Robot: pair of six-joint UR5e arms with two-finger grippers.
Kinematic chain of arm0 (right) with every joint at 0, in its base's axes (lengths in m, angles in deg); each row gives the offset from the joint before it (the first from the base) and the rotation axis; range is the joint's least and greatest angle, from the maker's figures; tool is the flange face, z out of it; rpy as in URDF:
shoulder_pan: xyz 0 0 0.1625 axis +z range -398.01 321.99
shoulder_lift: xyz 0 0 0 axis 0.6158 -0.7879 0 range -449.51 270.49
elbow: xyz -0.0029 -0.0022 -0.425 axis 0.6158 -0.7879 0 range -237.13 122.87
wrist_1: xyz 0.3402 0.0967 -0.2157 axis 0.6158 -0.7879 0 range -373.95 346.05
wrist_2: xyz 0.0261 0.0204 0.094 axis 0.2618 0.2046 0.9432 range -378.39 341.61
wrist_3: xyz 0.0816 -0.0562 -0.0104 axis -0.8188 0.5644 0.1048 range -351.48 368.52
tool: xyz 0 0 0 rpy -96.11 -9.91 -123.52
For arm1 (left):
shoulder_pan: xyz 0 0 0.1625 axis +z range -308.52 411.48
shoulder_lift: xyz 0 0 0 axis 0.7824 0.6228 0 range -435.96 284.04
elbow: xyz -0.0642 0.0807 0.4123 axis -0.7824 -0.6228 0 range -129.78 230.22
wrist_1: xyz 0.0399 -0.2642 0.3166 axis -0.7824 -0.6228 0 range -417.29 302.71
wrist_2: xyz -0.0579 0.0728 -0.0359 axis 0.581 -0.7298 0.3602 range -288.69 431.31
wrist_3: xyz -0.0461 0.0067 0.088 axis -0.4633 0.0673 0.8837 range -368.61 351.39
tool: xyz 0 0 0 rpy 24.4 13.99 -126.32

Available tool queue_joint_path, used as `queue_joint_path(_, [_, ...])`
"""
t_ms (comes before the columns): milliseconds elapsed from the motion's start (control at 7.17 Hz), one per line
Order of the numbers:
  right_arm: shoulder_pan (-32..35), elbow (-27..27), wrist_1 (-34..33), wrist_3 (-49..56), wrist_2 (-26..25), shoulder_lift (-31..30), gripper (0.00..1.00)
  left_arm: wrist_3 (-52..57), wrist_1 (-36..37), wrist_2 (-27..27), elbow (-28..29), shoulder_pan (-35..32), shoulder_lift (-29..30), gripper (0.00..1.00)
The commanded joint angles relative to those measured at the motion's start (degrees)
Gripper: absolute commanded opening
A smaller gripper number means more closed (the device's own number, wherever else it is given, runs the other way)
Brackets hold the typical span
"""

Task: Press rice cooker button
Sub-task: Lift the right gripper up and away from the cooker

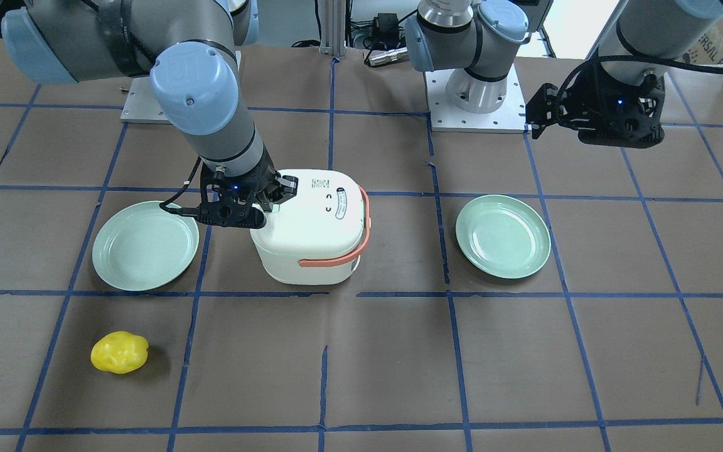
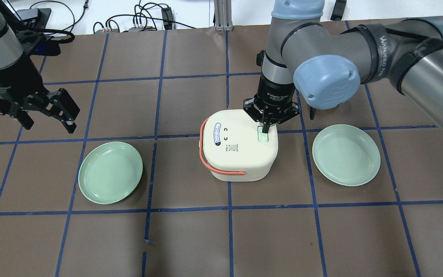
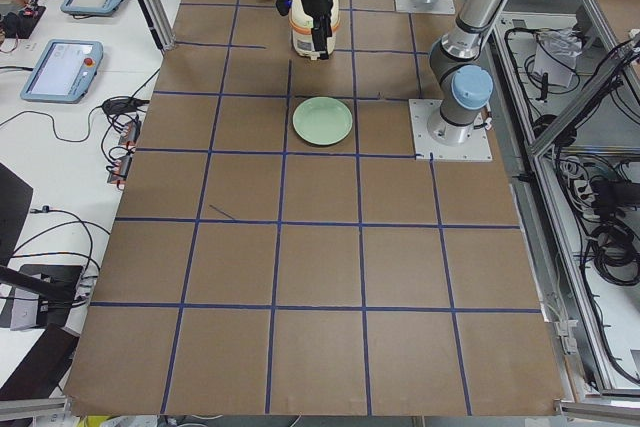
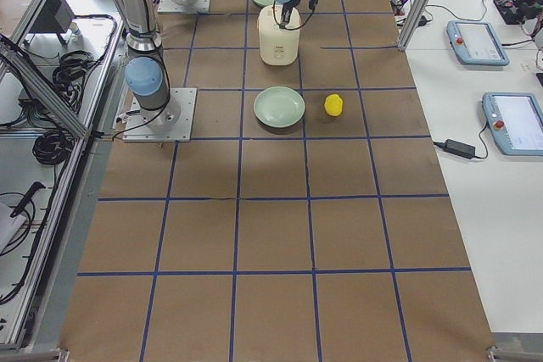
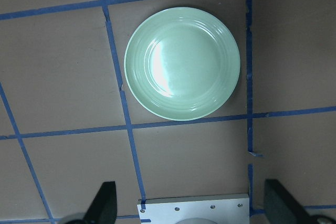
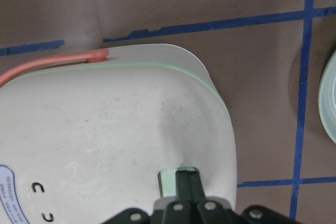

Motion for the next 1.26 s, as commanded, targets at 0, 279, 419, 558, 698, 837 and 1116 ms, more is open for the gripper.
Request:
queue_joint_path(0, [0.00,0.03,-0.10,0.00,-0.09,0.01,0.09,0.00,0.00,0.00,0.00,0.00,0.00,1.00])
queue_joint_path(279, [0.00,-1.45,0.59,-2.18,-0.35,-0.87,0.19,0.00,0.00,0.00,0.00,0.00,0.00,1.00])
queue_joint_path(419, [0.17,-3.81,0.51,-4.63,-0.87,-0.96,0.58,0.00,0.00,0.00,0.00,0.00,0.00,1.00])
queue_joint_path(558, [0.09,-8.19,0.77,-4.57,-1.92,-0.87,0.89,0.00,0.00,0.00,0.00,0.00,0.00,1.00])
queue_joint_path(698, [-0.26,-13.28,5.39,-3.61,-5.24,-0.44,0.98,0.00,0.00,0.00,0.00,0.00,0.00,1.00])
queue_joint_path(837, [-1.31,-16.72,9.09,-0.73,-6.40,0.09,0.99,0.00,0.00,0.00,0.00,0.00,0.00,1.00])
queue_joint_path(1116, [-6.13,-17.29,10.87,6.82,-8.79,-0.43,1.00,0.00,0.00,0.00,0.00,0.00,0.00,1.00])
